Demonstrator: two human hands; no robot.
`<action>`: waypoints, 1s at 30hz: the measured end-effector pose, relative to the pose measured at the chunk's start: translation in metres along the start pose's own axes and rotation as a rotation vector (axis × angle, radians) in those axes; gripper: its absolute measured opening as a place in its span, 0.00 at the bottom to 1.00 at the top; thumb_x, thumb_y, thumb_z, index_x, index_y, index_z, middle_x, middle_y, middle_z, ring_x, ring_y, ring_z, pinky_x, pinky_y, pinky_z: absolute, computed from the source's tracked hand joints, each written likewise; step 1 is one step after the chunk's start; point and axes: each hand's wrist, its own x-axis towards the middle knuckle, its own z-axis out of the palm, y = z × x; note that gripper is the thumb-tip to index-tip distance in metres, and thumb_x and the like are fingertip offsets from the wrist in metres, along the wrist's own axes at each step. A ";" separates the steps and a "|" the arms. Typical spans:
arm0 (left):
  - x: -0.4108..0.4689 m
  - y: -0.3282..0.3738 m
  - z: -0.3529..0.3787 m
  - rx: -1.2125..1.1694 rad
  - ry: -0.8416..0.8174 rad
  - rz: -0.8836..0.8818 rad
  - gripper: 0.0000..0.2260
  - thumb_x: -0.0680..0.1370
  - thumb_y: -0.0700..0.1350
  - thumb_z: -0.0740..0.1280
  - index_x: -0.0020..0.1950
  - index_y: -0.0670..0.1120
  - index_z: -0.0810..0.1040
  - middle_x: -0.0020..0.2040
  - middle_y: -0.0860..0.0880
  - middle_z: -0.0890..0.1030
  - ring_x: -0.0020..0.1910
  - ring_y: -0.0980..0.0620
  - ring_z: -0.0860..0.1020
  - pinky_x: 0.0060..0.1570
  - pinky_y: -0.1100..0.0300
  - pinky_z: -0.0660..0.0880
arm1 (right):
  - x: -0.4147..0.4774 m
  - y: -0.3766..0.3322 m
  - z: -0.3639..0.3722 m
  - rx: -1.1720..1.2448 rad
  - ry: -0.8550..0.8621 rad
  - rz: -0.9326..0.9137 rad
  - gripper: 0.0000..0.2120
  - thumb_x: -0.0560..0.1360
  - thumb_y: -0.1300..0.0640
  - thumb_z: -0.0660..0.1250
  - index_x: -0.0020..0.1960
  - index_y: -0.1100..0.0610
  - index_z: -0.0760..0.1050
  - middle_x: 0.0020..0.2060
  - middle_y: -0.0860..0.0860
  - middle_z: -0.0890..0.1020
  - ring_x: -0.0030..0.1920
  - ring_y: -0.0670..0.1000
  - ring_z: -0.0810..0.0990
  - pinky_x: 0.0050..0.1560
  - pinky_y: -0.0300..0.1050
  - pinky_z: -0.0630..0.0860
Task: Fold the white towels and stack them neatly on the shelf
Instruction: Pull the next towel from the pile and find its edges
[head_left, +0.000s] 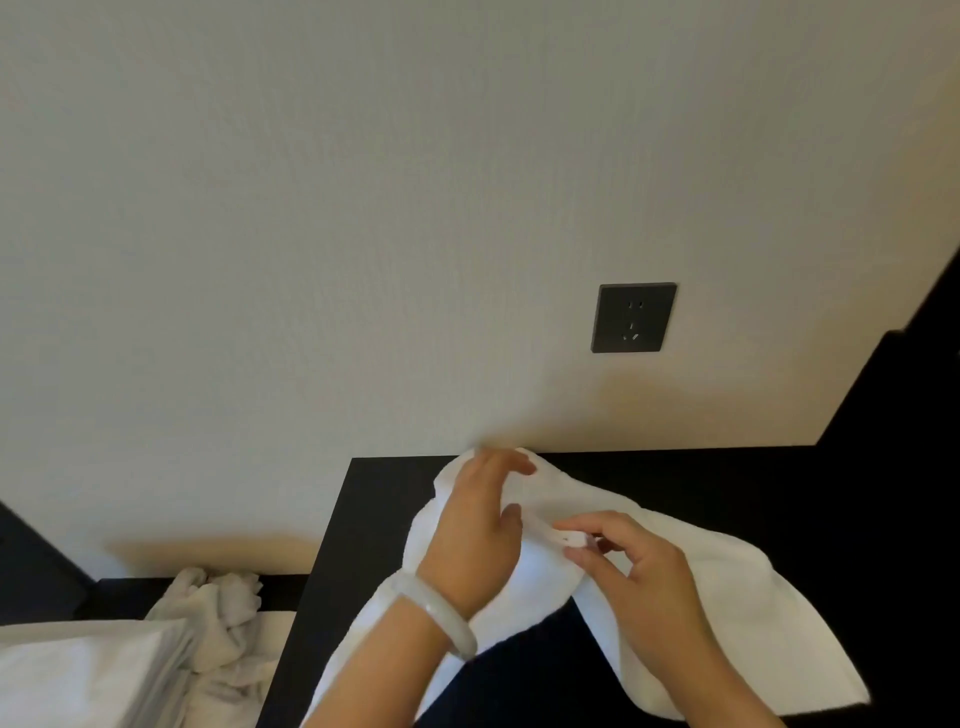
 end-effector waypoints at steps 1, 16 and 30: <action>0.011 -0.002 -0.003 0.097 -0.128 0.072 0.15 0.80 0.38 0.61 0.60 0.55 0.73 0.59 0.62 0.73 0.61 0.63 0.69 0.67 0.69 0.59 | 0.000 0.000 -0.008 0.020 -0.028 -0.002 0.12 0.76 0.61 0.69 0.48 0.43 0.82 0.44 0.37 0.83 0.49 0.38 0.78 0.53 0.33 0.75; 0.049 -0.036 0.044 0.426 -0.580 -0.175 0.17 0.82 0.40 0.55 0.71 0.48 0.65 0.50 0.47 0.79 0.44 0.49 0.79 0.46 0.56 0.78 | 0.004 0.060 -0.128 0.489 0.305 0.096 0.39 0.39 0.26 0.77 0.43 0.48 0.82 0.45 0.51 0.85 0.45 0.47 0.83 0.41 0.35 0.81; 0.094 -0.033 0.079 0.353 -0.444 -0.385 0.13 0.81 0.50 0.55 0.55 0.46 0.76 0.47 0.48 0.78 0.44 0.48 0.78 0.43 0.57 0.73 | -0.005 0.083 -0.124 0.617 0.295 0.259 0.10 0.62 0.52 0.71 0.43 0.50 0.82 0.48 0.57 0.84 0.46 0.52 0.83 0.47 0.49 0.78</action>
